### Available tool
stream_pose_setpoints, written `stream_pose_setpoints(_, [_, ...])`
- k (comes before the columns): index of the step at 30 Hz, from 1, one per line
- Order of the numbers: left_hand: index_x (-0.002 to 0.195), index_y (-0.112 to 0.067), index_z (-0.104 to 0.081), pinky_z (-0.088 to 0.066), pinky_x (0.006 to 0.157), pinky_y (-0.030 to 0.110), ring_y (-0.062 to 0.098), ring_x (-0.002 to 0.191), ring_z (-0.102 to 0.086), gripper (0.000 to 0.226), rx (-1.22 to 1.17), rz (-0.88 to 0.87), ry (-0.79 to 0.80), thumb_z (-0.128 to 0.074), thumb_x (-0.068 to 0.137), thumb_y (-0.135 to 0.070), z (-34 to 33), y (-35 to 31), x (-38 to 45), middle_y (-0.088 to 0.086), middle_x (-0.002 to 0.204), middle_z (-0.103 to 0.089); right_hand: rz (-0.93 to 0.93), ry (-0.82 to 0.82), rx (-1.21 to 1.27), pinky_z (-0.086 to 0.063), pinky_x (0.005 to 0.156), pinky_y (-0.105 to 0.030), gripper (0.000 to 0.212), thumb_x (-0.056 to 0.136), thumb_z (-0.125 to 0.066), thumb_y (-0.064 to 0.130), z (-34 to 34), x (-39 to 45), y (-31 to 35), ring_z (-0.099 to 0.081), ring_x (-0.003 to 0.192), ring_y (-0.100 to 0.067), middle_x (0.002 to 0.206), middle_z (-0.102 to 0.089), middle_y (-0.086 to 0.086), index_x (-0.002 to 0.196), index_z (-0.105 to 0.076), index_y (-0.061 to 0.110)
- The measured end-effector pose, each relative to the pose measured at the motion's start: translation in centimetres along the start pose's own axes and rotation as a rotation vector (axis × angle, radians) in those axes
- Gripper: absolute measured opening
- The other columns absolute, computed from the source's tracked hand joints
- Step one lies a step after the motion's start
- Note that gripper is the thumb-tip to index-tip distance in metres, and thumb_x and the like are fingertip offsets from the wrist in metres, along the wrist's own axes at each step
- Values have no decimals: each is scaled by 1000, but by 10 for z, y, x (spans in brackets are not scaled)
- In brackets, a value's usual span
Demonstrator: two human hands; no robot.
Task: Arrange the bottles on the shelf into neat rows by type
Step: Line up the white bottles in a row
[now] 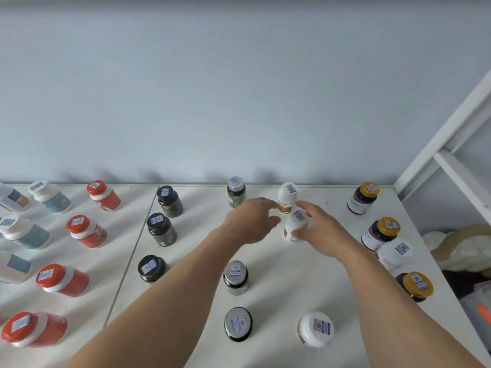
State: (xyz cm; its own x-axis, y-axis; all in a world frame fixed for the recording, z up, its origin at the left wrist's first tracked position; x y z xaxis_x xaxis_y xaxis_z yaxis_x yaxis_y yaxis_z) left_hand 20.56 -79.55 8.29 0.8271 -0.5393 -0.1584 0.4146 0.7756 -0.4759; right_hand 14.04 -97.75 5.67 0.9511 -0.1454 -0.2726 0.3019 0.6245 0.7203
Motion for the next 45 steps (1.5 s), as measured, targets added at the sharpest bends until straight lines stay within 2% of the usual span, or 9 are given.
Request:
stream_pose_setpoints(4, [140, -25, -46, -38, 100, 29, 17, 128, -47, 48, -87, 91, 82, -54, 94, -36, -15, -3, 5, -3, 141, -51, 23, 16, 30, -40, 82, -25, 59, 84, -68, 28, 0, 4, -10, -55, 108, -9, 125, -59, 11, 137, -43, 39])
stream_pose_setpoints(8, [142, -25, -42, -39, 106, 33, 15, 127, -48, 50, -225, 152, 192, -56, 94, -28, -25, -4, 5, -7, 140, -51, 43, -20, 52, -42, 73, -21, 43, 79, -74, 36, 9, 2, -6, -58, 97, 2, 104, -63, 20, 115, -53, 45])
stream_pose_setpoints(11, [137, -29, -48, -44, 93, 26, 12, 117, -53, 47, -324, 141, 262, -56, 92, -20, -24, -9, 5, -10, 133, -56, 43, -41, 71, -38, 62, -14, 36, 74, -78, 42, 15, -4, 0, -56, 85, 14, 92, -63, 28, 101, -54, 45])
stream_pose_setpoints(14, [122, -34, -60, -46, 73, 23, 14, 100, -58, 38, -365, 108, 302, -51, 89, -16, -20, -14, 3, -14, 113, -65, 34, -69, 77, -36, 58, -14, 34, 71, -78, 49, 17, -8, 5, -56, 79, 15, 88, -63, 24, 97, -57, 43])
stream_pose_setpoints(21, [116, -25, -64, -43, 74, 29, 22, 96, -57, 32, -395, 96, 340, -51, 89, -14, -11, -15, 1, 1, 112, -66, 15, -136, 57, -36, 53, -17, 33, 71, -74, 55, 12, -12, 14, -57, 72, 6, 85, -64, 17, 93, -59, 34])
stream_pose_setpoints(29, [113, -25, -65, -42, 70, 29, 16, 84, -54, 30, -433, 71, 346, -53, 88, -12, -8, -11, 3, 1, 106, -68, 32, -137, 30, -34, 53, -16, 29, 74, -73, 54, 14, -12, 19, -57, 71, 8, 83, -64, 16, 91, -60, 35])
stream_pose_setpoints(33, [115, -26, -65, -46, 78, 29, 16, 92, -58, 33, -457, 63, 332, -53, 88, -10, -5, -10, 4, -6, 106, -69, 43, -130, 44, -39, 59, -19, 27, 74, -73, 52, 16, -9, 21, -59, 77, 8, 87, -66, 18, 94, -60, 40])
stream_pose_setpoints(37, [122, -27, -62, -44, 69, 19, 12, 94, -57, 40, -388, 44, 314, -49, 89, -9, -6, -11, 8, -11, 111, -67, 55, -107, 83, -38, 56, -10, 26, 73, -76, 49, 15, -7, 17, -58, 79, 13, 85, -65, 27, 92, -59, 46])
stream_pose_setpoints(45, [138, -21, -47, -43, 100, 29, 16, 121, -52, 46, -263, 68, 287, -48, 93, -12, -17, -4, 16, -5, 134, -57, -5, -61, 71, -41, 69, -19, 46, 80, -74, 33, 3, 1, -11, -58, 96, 1, 104, -64, 18, 122, -55, 37])
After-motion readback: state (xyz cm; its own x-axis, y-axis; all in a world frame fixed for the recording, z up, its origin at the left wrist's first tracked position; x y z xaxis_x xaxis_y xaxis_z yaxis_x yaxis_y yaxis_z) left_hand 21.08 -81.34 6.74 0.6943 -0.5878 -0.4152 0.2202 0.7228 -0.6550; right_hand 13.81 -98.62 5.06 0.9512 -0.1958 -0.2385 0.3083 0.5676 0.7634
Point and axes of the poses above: each hand's wrist, its own x-axis towards the middle knuckle, its own z-axis out of the back of the hand, y = z × x, the point moved 1 cm from there along x, towards the middle knuckle
